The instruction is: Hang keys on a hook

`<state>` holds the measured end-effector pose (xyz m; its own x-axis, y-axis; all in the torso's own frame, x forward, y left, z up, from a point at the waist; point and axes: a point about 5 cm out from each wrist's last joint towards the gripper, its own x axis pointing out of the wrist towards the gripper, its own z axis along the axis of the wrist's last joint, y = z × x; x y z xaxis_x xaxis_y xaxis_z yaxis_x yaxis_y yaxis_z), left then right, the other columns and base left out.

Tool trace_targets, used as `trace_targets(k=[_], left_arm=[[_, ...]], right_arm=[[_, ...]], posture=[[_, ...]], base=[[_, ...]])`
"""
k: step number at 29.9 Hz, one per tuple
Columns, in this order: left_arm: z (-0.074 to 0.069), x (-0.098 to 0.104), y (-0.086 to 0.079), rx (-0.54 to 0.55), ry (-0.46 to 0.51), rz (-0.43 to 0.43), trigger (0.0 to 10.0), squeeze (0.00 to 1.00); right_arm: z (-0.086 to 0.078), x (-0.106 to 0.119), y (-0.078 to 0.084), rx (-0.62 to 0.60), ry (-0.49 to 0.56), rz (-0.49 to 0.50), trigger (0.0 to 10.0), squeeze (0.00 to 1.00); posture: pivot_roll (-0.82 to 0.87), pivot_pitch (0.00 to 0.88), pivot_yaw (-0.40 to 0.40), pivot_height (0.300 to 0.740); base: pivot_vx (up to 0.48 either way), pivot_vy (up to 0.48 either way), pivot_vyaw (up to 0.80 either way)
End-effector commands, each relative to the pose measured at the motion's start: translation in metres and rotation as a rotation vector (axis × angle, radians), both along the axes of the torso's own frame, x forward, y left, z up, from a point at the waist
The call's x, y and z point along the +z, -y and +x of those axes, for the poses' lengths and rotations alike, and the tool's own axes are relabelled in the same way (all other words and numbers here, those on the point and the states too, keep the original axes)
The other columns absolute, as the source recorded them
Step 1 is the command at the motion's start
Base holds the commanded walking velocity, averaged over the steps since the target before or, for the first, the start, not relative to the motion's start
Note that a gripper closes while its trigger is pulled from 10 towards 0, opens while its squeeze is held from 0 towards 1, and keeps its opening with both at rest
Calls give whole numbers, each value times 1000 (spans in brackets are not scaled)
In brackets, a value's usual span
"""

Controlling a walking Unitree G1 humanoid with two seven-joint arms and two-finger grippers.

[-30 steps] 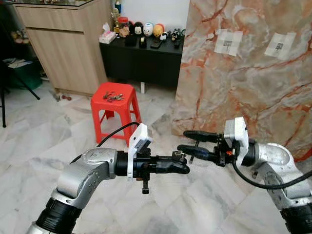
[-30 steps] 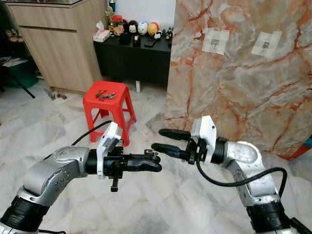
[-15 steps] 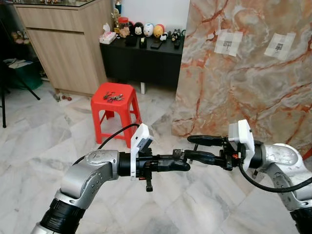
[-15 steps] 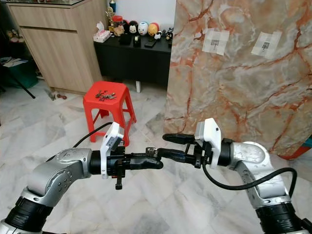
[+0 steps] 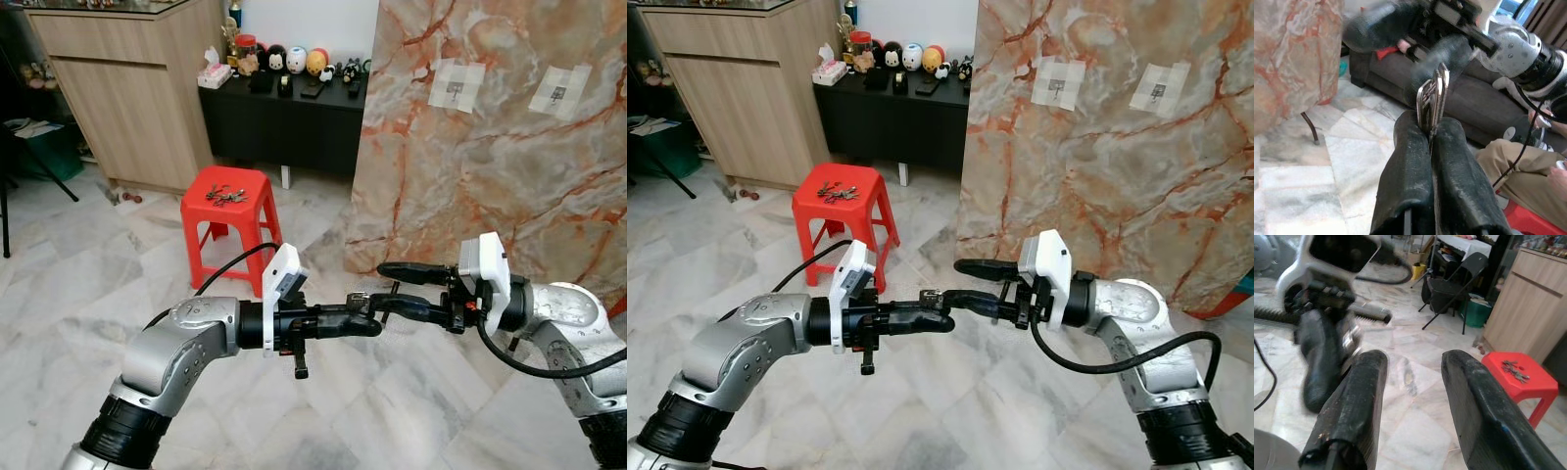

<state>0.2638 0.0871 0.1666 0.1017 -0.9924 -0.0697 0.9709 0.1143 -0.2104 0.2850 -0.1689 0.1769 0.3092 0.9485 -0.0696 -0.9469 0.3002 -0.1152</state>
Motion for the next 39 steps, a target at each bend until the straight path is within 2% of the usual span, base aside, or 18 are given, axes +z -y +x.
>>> trace_targets(k=[1, 8, 14, 16, 17, 19, 20, 21, 24, 30, 35, 39], left_arm=[[-3, -3, 2, -17, 11, 25, 10000, 0], [-6, -7, 6, -33, 8, 39, 10000, 0], [-3, -4, 5, -3, 28, 32, 10000, 0], [2, -2, 3, 39, 48, 22, 10000, 0], [10, 3, 2, 113, 92, 9, 10000, 0], [17, 4, 1, 192, 116, -2, 10000, 0], [17, 4, 1, 192, 116, -2, 10000, 0], [23, 5, -1, 257, 131, -20, 10000, 0], [29, 11, -4, 360, 138, -77, 10000, 0], [26, 13, -1, 371, 139, -102, 10000, 0], [23, 8, 4, 334, 154, -71, 10000, 0], [21, 4, 6, 317, 151, -49, 10000, 0]], right_arm=[[5, 13, 3, -28, 64, 25, 10000, 0], [10, 18, 4, -72, 93, 45, 10000, 0], [8, 13, 2, -61, 89, 10, 10000, 0], [11, 11, 3, -86, 89, 0, 10000, 0], [14, 4, 6, -137, 80, -28, 10000, 0], [18, -4, 8, -194, 76, -53, 10000, 0], [18, -4, 8, -194, 76, -53, 10000, 0], [25, -15, 12, -289, 72, -93, 10000, 0], [29, -30, 15, -397, 53, -116, 10000, 0], [22, -31, 3, -350, 26, -12, 10000, 0], [21, -14, 2, -266, 36, 100, 10000, 0], [19, -7, 2, -221, 41, 112, 10000, 0]], posture=[[70, 0, -41, 740], [68, 0, -43, 740], [69, 0, -44, 740], [69, 0, -43, 740], [69, 0, -43, 740], [68, 0, -44, 740], [68, 0, -44, 740], [68, 0, -44, 740], [73, 0, -44, 740], [77, 0, -43, 740], [73, 0, -44, 740], [71, 0, -44, 740]], base=[[0, 0, 0], [0, 0, 0], [0, 0, 0], [0, 0, 0], [0, 0, 0], [0, 0, 0], [0, 0, 0], [0, 0, 0], [0, 0, 0], [0, 0, 0], [0, 0, 0], [0, 0, 0]])
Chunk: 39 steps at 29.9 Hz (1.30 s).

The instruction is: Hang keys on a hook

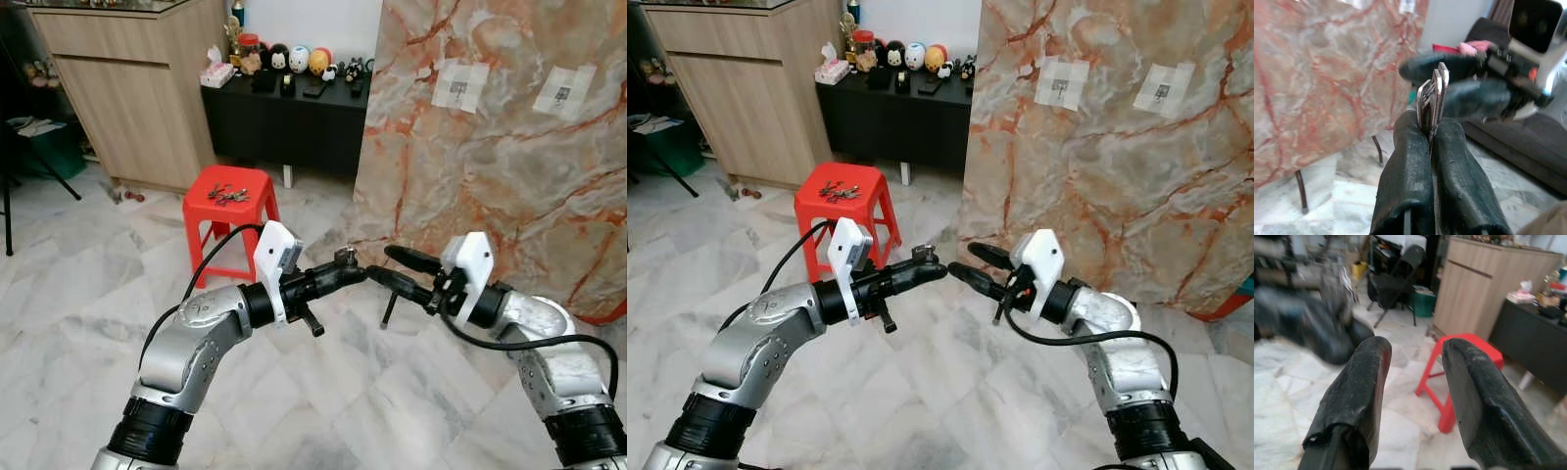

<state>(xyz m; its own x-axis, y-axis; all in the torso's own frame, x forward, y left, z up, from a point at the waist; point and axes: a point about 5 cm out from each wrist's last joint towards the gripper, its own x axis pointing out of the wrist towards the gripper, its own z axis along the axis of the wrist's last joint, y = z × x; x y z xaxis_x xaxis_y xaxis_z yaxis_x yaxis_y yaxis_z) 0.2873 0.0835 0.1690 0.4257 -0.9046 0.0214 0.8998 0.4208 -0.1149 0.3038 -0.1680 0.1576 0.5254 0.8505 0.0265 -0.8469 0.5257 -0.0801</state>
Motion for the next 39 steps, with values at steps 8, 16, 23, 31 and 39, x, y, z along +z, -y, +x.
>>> trace_targets(k=[8, 16, 23, 31, 39], left_arm=[[-8, -8, 4, -56, 14, 78, 10000, 0], [-11, -13, 4, -77, 12, 111, 10000, 0], [-12, -14, 3, -89, 14, 127, 10000, 0], [-18, -18, 7, -148, 70, 228, 10000, 0], [-19, -33, 2, -197, 128, 450, 10000, 0]], right_arm=[[-5, 14, 1, 101, 29, -12, 10000, 0], [-5, 22, 16, 185, 25, -139, 10000, 0], [0, 29, 21, 222, 26, -178, 10000, 0], [-2, 17, 9, 319, -36, -152, 10000, 0], [-8, 4, -3, 430, -90, -214, 10000, 0]], posture=[[74, 0, -45, 740], [73, 0, -47, 740], [74, 0, -47, 740], [87, 0, -46, 740], [86, 0, -46, 740]], base=[[0, 0, 0], [0, 0, 0], [0, 0, 0], [0, 0, 0], [0, 0, 0]])
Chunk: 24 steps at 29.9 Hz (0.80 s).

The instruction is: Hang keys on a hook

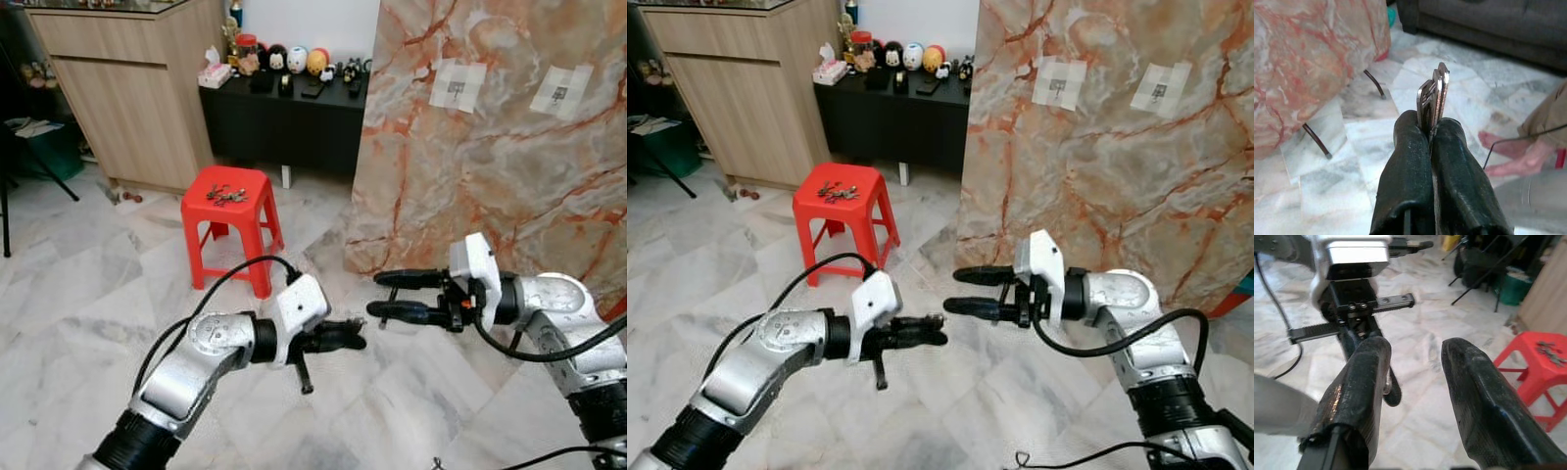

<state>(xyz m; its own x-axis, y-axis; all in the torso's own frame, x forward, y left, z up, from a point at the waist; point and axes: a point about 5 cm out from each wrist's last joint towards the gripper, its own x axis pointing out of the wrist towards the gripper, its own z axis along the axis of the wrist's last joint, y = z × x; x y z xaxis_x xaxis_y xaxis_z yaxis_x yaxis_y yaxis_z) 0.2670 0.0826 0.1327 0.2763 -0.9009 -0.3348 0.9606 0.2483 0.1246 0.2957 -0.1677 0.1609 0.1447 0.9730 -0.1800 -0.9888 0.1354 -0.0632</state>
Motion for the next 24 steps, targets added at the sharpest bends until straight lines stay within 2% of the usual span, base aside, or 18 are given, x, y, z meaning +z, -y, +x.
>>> trace_targets(k=[1, 3, 12, 16, 20, 24], left_arm=[[1, 3, 1, -22, 26, 28, 10000, 0], [3, 1, -1, -28, 49, 72, 10000, 0], [5, -5, -6, -17, 52, 124, 10000, 0], [5, -11, -14, -44, 36, 222, 10000, 0], [7, -20, -23, -25, 12, 298, 10000, 0], [8, -21, -22, -25, 6, 297, 10000, 0]], right_arm=[[0, 0, -3, 34, -3, -26, 10000, 0], [-1, -2, -6, 65, -6, -54, 10000, 0], [2, -13, -14, 101, -15, -123, 10000, 0], [4, -15, -16, 113, -9, -160, 10000, 0], [12, -13, -19, 130, 13, -199, 10000, 0], [16, -6, -26, 168, 29, -186, 10000, 0]], posture=[[86, 0, -46, 740], [86, 0, -56, 740], [94, 0, -77, 740], [107, 0, -103, 740], [100, 0, -116, 740], [102, 0, -125, 740]], base=[[0, 0, 0], [0, 0, 0], [0, 0, 0], [0, 0, 0], [0, 0, 0], [0, 0, 0]])
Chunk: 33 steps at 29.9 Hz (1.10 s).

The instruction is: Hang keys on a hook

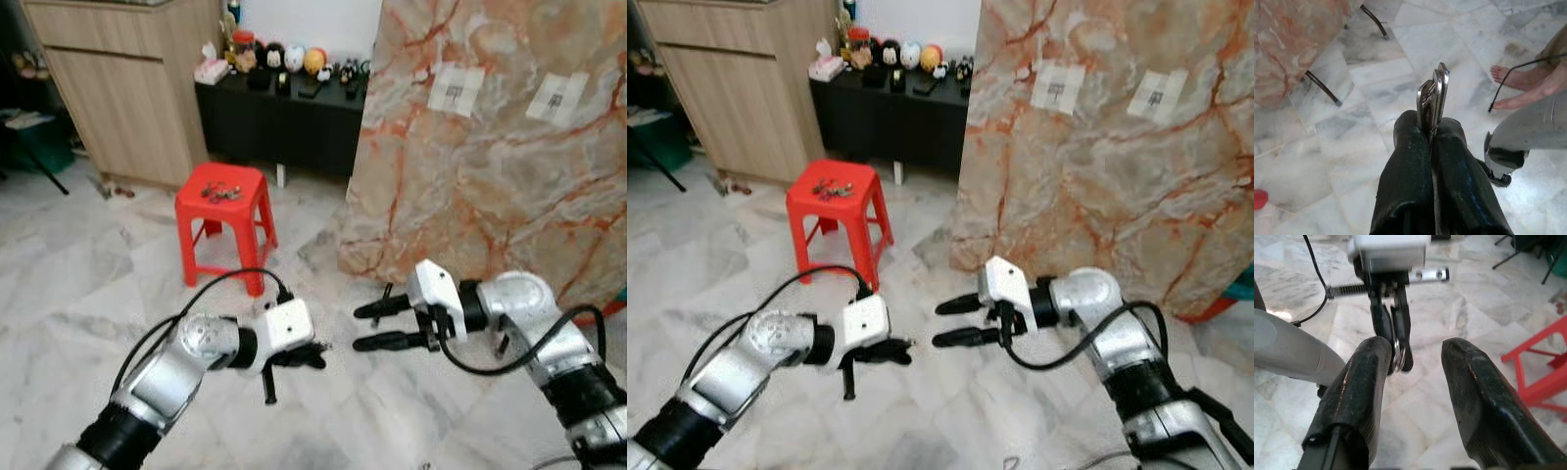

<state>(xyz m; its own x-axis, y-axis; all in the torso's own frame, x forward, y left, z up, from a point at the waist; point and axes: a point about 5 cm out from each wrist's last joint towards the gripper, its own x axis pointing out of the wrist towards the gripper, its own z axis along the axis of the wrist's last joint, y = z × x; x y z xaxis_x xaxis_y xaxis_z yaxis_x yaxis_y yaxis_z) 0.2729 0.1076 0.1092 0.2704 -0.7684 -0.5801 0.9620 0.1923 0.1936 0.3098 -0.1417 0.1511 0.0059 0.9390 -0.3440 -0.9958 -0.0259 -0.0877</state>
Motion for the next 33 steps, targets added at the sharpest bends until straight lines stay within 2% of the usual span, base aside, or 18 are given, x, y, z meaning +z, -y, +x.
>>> trace_targets(k=[1, 9, 18, 29, 31, 33], left_arm=[[2, 3, 4, -19, -3, 3, 10000, 0], [0, 5, 7, -55, -12, 8, 10000, 0], [0, 8, 12, -67, -29, -24, 10000, 0], [-1, 11, 15, -77, -38, -55, 10000, 0], [-1, 11, 15, -80, -42, -58, 10000, 0], [-2, 10, 15, -81, -45, -59, 10000, 0]], right_arm=[[2, 5, -1, 29, 15, -13, 10000, 0], [-3, -7, -12, 88, -15, -26, 10000, 0], [-7, -33, -9, 48, -39, -105, 10000, 0], [1, -36, -11, -24, -2, -92, 10000, 0], [1, -31, -14, -5, -9, -49, 10000, 0], [1, -30, -15, 9, 1, -55, 10000, 0]], posture=[[102, 0, -125, 740], [91, 0, -112, 740], [85, 0, -102, 740], [87, 0, -98, 740], [87, 0, -98, 740], [89, 0, -97, 740]], base=[[0, 0, 0], [0, 0, 0], [0, 0, 0], [0, 0, 0], [0, 0, 0], [0, 0, 0]])
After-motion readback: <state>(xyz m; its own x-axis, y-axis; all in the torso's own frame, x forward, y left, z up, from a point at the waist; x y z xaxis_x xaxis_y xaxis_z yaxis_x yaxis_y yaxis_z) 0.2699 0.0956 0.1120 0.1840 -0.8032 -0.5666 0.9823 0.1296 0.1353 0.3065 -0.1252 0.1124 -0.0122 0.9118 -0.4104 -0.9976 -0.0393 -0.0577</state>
